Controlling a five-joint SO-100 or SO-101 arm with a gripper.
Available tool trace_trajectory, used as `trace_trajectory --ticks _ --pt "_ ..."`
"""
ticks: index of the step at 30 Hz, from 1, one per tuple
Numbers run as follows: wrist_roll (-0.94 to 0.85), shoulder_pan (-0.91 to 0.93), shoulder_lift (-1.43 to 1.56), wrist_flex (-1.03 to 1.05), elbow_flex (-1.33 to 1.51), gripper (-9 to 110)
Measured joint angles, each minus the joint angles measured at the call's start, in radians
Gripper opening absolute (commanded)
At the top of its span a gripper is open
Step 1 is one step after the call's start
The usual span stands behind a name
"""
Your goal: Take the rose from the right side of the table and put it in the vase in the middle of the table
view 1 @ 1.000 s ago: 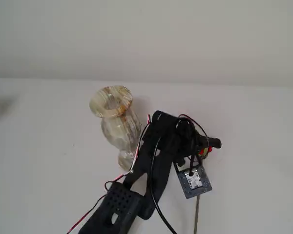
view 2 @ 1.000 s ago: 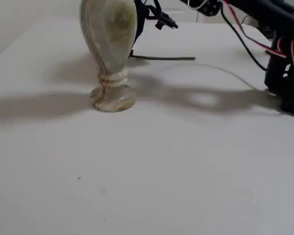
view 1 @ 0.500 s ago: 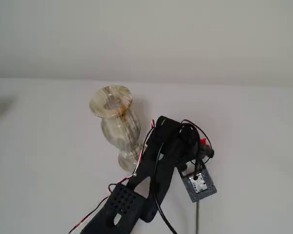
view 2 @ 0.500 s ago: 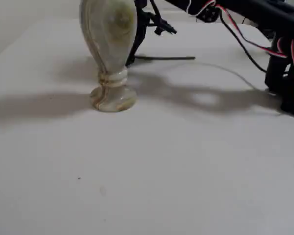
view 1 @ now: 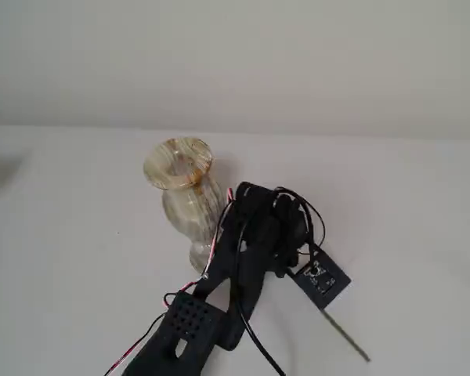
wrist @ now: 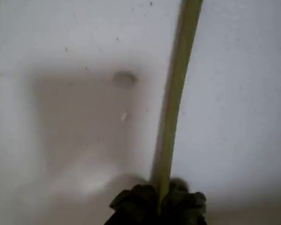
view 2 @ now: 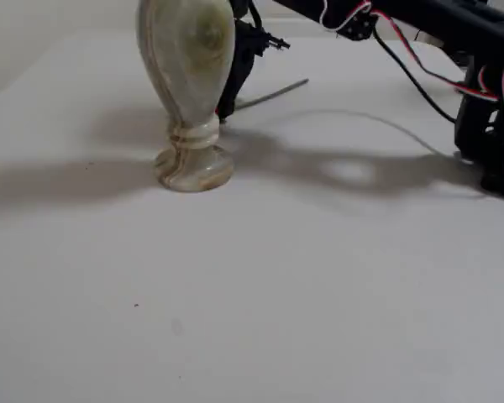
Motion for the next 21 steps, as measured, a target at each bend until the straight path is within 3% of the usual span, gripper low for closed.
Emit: trace_trajectory --ticks 11,21 --pt "0.071 -0.005 0.061 -0.008 0.005 0" --pt "0.379 0.106 0.388 -0.140 0.005 0"
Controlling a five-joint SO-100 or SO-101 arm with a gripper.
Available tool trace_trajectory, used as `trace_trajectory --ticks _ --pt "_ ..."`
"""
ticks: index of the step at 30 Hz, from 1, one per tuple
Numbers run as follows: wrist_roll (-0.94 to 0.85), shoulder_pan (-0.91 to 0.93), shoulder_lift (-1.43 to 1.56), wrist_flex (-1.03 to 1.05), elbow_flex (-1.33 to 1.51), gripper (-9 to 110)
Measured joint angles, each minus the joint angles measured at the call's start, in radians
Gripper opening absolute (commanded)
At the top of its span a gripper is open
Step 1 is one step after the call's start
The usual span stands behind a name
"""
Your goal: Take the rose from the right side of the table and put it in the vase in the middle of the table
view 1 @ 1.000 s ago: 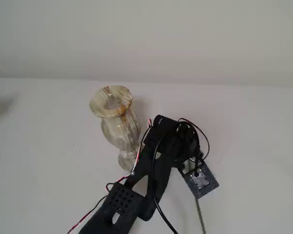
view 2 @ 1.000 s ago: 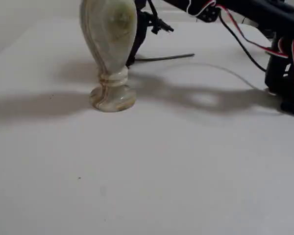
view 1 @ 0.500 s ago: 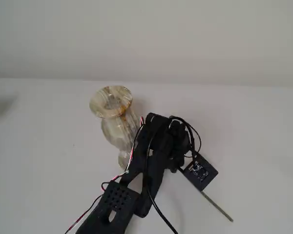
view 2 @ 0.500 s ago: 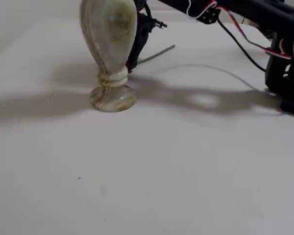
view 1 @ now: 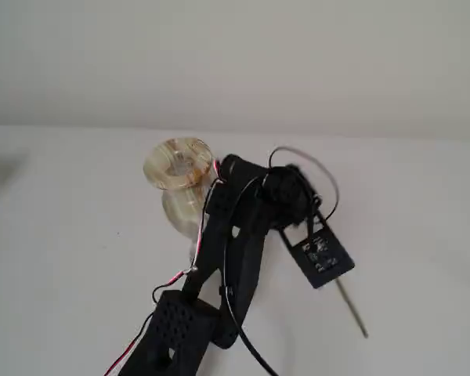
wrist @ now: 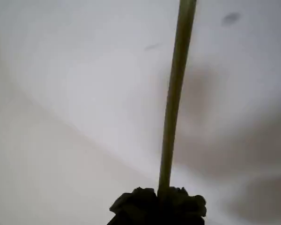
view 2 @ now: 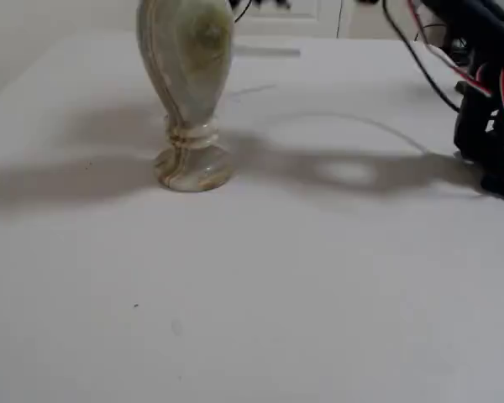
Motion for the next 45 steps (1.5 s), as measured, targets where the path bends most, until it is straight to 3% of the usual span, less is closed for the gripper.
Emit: trace_trajectory --ticks 9,15,22,31,45 --pt "0.210 0.021 0.330 -0.084 0.000 0" --pt "0.365 -0.081 0.561 -0.133 0.000 0" --pt "0.417 -0.272 0.741 -0.198 -0.002 0" --pt "0.483 -0.532 0.781 -0.242 -0.002 0" --pt "0.548 -0.578 0.614 -0.313 -0.002 0"
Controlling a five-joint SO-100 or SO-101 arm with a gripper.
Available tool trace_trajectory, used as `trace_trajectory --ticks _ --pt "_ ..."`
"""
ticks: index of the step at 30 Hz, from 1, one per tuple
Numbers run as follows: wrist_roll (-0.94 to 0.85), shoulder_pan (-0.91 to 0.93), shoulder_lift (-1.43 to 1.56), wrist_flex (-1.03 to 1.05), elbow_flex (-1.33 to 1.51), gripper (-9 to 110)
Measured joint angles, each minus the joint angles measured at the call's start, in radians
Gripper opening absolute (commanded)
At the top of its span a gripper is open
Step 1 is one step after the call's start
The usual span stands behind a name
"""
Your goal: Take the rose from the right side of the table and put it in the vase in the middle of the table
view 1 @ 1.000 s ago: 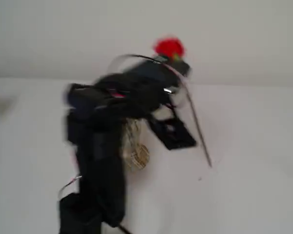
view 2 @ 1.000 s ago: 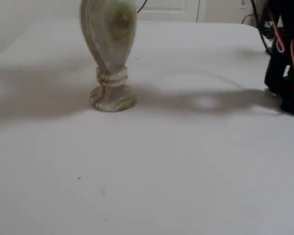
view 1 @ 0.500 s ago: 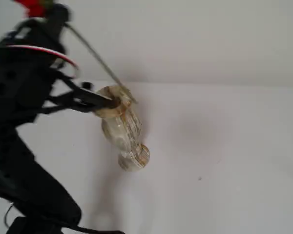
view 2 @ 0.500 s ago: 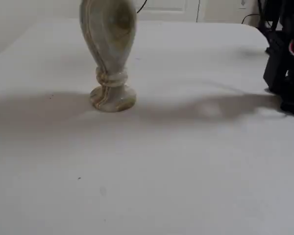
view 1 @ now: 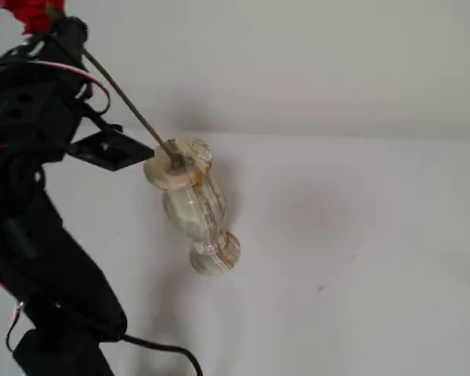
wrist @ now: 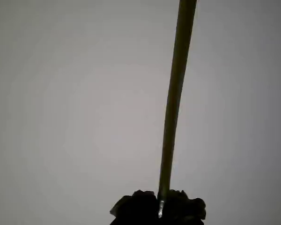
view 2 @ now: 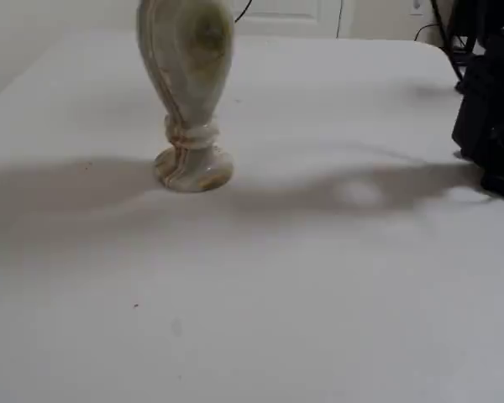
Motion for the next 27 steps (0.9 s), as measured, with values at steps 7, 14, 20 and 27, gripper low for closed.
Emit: trace_trajectory --ticks 7,14,20,27 --pt "0.031 0.021 -0.110 -0.003 -0.011 0" --pt "0.055 0.086 -0.213 -0.003 -0.041 0" --pt "0.055 0.140 -0.221 0.005 -0.077 10" --pt "0.052 0.147 -0.221 0.078 -0.097 18"
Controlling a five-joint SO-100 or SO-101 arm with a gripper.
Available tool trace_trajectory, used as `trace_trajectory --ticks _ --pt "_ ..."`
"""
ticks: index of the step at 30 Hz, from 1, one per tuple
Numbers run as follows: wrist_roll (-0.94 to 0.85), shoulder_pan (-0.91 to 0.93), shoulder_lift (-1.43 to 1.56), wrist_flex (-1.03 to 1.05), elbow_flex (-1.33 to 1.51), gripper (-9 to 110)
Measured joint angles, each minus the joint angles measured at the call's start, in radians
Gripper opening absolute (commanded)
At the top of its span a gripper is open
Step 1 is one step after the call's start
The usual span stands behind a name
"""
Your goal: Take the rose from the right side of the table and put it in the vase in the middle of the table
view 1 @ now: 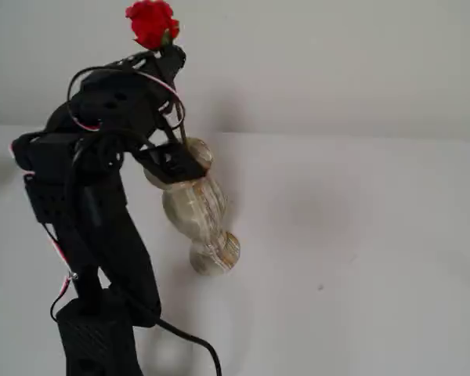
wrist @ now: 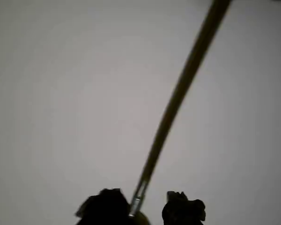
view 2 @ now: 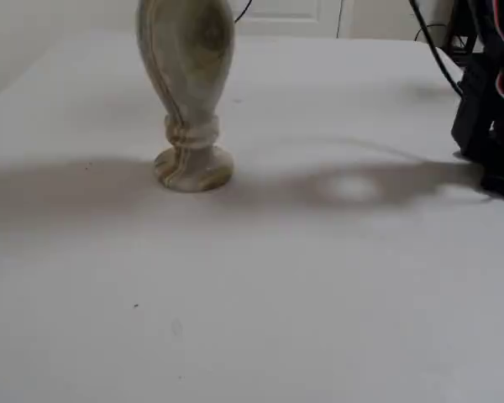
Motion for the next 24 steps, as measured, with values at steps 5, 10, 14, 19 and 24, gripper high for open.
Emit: trace_trajectory --ticks 5,10,14,19,24 --pt "-0.021 -0.005 0.009 0.031 -0.005 25" --pt "-0.057 -0.012 0.048 0.055 -0.005 29" --pt "-0.101 -0.011 0.057 0.112 -0.005 31" --pt "-0.183 -0.018 0.069 0.155 -0.015 34" --pt "-0.344 -0.061 0.147 0.187 -0.035 34"
